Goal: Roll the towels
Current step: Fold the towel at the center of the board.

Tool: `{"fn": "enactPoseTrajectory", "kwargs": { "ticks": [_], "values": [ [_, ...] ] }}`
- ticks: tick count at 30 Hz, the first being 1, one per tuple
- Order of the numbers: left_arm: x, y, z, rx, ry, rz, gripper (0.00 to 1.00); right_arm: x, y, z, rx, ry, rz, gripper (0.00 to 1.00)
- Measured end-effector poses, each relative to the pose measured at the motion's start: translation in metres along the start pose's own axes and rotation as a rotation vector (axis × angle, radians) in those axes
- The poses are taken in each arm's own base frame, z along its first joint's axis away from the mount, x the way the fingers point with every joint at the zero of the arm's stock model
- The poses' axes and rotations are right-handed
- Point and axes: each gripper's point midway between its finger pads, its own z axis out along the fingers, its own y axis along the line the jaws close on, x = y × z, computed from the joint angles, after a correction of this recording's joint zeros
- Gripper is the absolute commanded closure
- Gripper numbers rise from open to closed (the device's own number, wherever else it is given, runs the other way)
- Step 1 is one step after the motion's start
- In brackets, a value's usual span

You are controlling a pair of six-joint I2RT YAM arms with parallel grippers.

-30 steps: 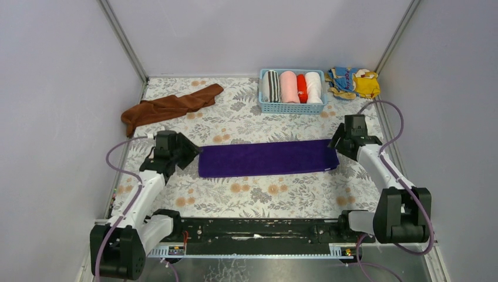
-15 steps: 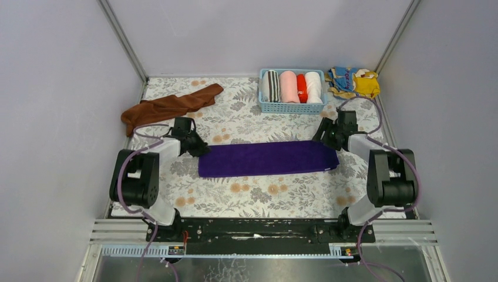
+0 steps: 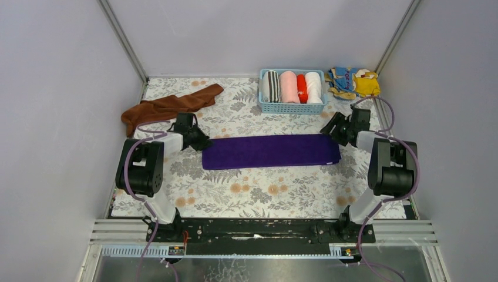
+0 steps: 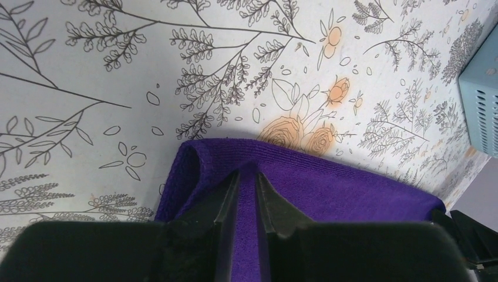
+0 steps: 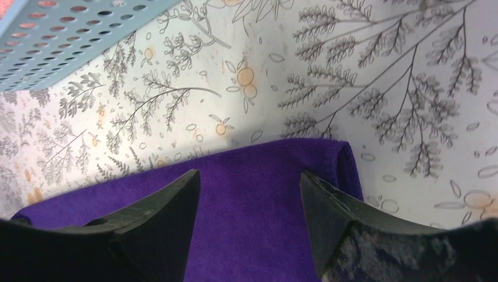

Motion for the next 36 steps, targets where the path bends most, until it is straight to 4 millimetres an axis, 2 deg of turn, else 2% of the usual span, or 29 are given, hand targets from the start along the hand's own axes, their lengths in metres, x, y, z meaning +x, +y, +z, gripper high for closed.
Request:
{"fn": "enactPoseTrajectory", "kwargs": {
  "ticks": [2,5,9,12,15,18,20,25,30,33,36],
  "values": [
    [-0.001,-0.003,-0.003,0.006,-0.007,0.004,0.72,0.003,0.003,-0.005,-0.011,0.005,0.008,0.3],
    [-0.002,-0.008,-0.012,0.018,-0.022,0.016,0.66,0.007,0.01,-0.024,-0.033,0.004,0.015,0.29],
    [-0.003,-0.026,-0.04,0.075,-0.068,0.061,0.65,0.006,0.025,-0.056,-0.071,-0.029,-0.003,0.29],
    [0.005,-0.038,-0.056,0.119,-0.081,0.104,0.65,0.011,0.029,-0.07,-0.085,-0.042,-0.012,0.29],
    [0.022,-0.026,-0.054,0.101,-0.051,0.119,0.67,0.027,0.021,-0.069,-0.068,-0.011,0.0,0.29],
    [0.043,0.006,-0.043,0.024,0.007,0.111,0.7,0.053,0.005,-0.065,-0.022,0.06,0.029,0.28],
    [0.052,0.024,-0.036,-0.032,0.033,0.102,0.7,0.062,-0.005,-0.064,0.019,0.087,0.042,0.27],
    [0.048,0.025,-0.036,-0.041,0.011,0.105,0.66,0.07,-0.029,-0.064,0.142,0.105,0.058,0.26],
    [0.046,0.027,-0.044,-0.053,-0.002,0.121,0.59,0.068,-0.034,-0.068,0.173,0.108,0.036,0.25],
    [0.046,0.026,-0.054,-0.064,-0.002,0.139,0.54,0.063,-0.034,-0.074,0.188,0.11,0.005,0.23],
    [0.035,0.011,-0.073,-0.048,-0.028,0.179,0.46,0.044,-0.03,-0.08,0.206,0.091,-0.042,0.24]
  ]
}}
